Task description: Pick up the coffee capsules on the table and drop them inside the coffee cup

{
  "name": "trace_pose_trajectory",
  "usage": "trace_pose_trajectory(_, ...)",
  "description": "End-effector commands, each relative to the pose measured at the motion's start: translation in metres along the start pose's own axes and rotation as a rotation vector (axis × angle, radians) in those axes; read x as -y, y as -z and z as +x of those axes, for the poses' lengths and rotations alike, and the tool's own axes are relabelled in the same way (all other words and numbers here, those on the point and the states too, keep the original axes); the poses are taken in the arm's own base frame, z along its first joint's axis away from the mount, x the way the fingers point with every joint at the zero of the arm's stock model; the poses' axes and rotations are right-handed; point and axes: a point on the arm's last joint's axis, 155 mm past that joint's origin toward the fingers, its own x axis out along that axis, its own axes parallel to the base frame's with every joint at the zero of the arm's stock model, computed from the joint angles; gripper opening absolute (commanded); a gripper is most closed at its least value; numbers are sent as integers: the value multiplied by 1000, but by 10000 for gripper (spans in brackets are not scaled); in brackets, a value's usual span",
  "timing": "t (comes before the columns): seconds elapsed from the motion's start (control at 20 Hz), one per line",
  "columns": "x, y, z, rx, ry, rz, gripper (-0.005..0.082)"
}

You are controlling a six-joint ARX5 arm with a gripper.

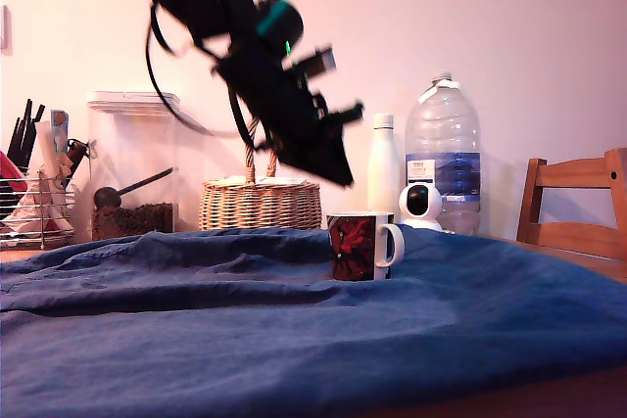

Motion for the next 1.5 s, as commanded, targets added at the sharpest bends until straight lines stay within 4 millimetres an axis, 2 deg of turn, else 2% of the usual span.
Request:
trace_pose_trajectory(0.0,4,-31,-33,69,-18,24,-19)
trace_pose_trajectory(0.25,2,-39,-64,69,-64,21,-19)
trace_pose_trajectory(0.6,-9,-24,-88,33,-93,10,-19)
trace_pose_trajectory(0.8,-20,2,-97,40,-117,-9,-19)
trace_pose_trajectory(1.45,-70,117,-146,116,-260,-225,-19)
